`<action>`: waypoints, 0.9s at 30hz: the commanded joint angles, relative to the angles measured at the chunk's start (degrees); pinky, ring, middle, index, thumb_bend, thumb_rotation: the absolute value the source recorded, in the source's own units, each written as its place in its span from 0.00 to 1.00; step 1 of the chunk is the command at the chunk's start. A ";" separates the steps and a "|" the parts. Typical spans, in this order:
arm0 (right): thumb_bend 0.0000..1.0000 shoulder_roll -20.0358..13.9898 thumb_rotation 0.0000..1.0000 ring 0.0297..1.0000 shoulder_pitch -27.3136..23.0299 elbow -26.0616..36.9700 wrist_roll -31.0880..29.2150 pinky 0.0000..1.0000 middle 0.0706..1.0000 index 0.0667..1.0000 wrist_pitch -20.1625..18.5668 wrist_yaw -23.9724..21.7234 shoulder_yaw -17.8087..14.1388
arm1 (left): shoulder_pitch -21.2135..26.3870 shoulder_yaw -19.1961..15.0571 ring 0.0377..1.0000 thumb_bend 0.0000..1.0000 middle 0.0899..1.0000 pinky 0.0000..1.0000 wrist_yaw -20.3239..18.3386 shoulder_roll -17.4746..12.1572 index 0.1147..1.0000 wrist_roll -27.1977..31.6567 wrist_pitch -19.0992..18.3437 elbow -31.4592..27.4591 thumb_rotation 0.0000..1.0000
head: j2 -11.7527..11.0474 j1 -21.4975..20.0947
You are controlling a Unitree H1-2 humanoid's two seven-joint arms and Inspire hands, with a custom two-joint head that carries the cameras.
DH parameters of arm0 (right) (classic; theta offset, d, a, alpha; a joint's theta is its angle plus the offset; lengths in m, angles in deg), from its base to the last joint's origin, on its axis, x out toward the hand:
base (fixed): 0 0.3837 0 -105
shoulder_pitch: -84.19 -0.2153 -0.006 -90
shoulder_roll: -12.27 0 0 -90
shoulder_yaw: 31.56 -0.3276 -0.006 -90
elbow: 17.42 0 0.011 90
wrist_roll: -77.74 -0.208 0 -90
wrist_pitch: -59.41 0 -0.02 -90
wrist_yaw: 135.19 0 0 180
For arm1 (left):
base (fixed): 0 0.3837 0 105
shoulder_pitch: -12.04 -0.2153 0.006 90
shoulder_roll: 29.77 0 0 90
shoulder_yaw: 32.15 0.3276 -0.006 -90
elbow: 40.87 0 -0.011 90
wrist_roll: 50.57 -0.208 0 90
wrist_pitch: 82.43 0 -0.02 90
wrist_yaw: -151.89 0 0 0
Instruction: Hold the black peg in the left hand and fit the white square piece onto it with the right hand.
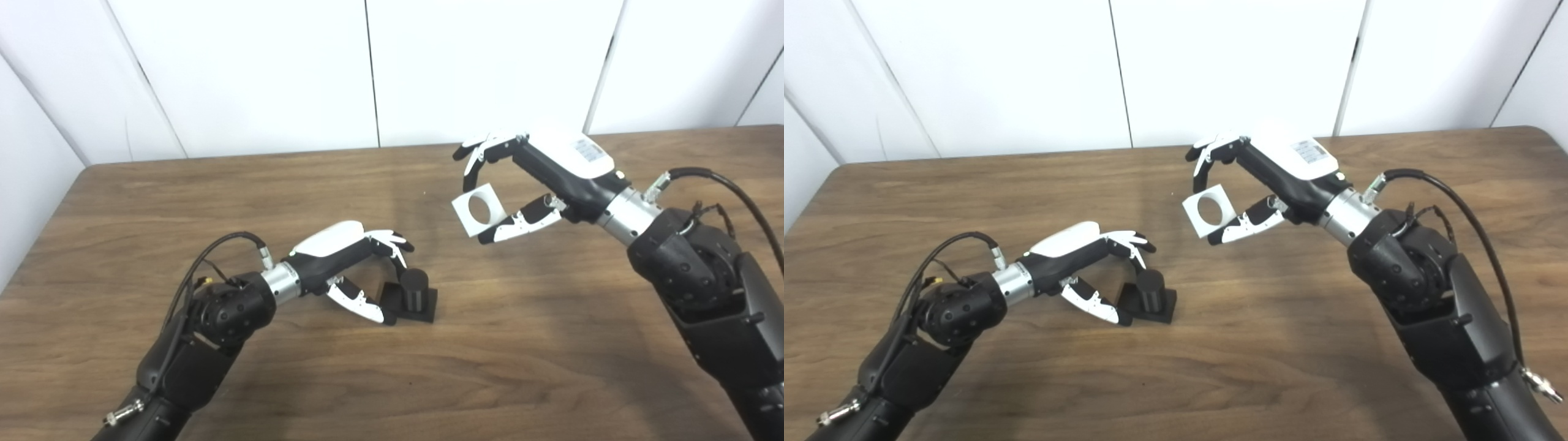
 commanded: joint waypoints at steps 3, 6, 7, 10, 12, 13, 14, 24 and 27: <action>0.52 0.68 0.13 0.77 -1.68 1.93 -0.88 0.63 0.73 0.44 1.85 0.23 -0.42 | -0.36 1.37 0.94 0.80 0.87 0.86 -1.43 0.38 0.50 -1.34 -1.36 1.33 0.31 | 0.01 0.07; 0.52 1.05 0.13 0.78 -1.68 1.74 -1.01 0.63 0.73 0.44 2.42 0.24 -0.24 | -0.29 1.37 0.94 0.81 0.87 0.85 -1.18 0.50 0.50 -1.51 -1.21 1.62 0.30 | 0.08 0.06; 0.52 1.20 0.13 0.77 -1.71 1.64 -1.18 0.63 0.73 0.44 2.69 0.22 -0.15 | -0.24 1.39 0.94 0.81 0.86 0.86 -1.08 0.54 0.50 -1.60 -1.08 1.80 0.30 | 0.12 0.07; 0.52 1.59 0.13 0.78 -1.82 1.65 -1.47 0.63 0.73 0.44 2.98 -0.15 0.07 | -0.21 1.35 0.94 0.81 0.86 0.85 -0.87 0.68 0.50 -1.64 -0.91 2.11 0.30 | 0.17 0.13; 0.52 1.75 0.13 0.78 -2.08 1.97 -1.81 0.63 0.73 0.44 2.29 -1.12 0.45 | -0.22 1.42 0.93 0.81 0.86 0.84 -0.53 0.75 0.50 -1.95 -0.56 2.23 0.30 | 0.25 0.39; 0.52 1.78 0.13 0.78 -2.17 2.05 -1.93 0.63 0.73 0.44 2.08 -1.46 0.56 | -0.21 1.48 0.93 0.81 0.86 0.83 -0.40 0.77 0.50 -2.11 -0.46 2.25 0.30 | 0.27 0.44; 0.52 1.82 0.13 0.78 -2.40 2.19 -2.11 0.63 0.73 0.44 1.77 -2.15 0.87 | -0.23 1.53 0.93 0.81 0.86 0.83 -0.24 0.81 0.50 -2.24 -0.48 2.26 0.30 | 0.32 0.60; 0.52 2.67 0.13 0.78 -4.05 1.72 -2.50 0.62 0.74 0.45 0.60 -7.84 3.83 | -0.29 2.12 0.93 0.81 0.86 0.83 0.70 1.19 0.50 -3.62 -0.59 2.16 0.30 | 0.65 1.22; 0.52 2.87 0.13 0.78 -4.38 0.98 -2.29 0.62 0.74 0.44 0.92 -9.17 4.68 | -0.49 2.19 0.93 0.81 0.86 0.83 0.82 1.27 0.50 -3.99 -1.02 1.67 0.29 | 0.76 1.39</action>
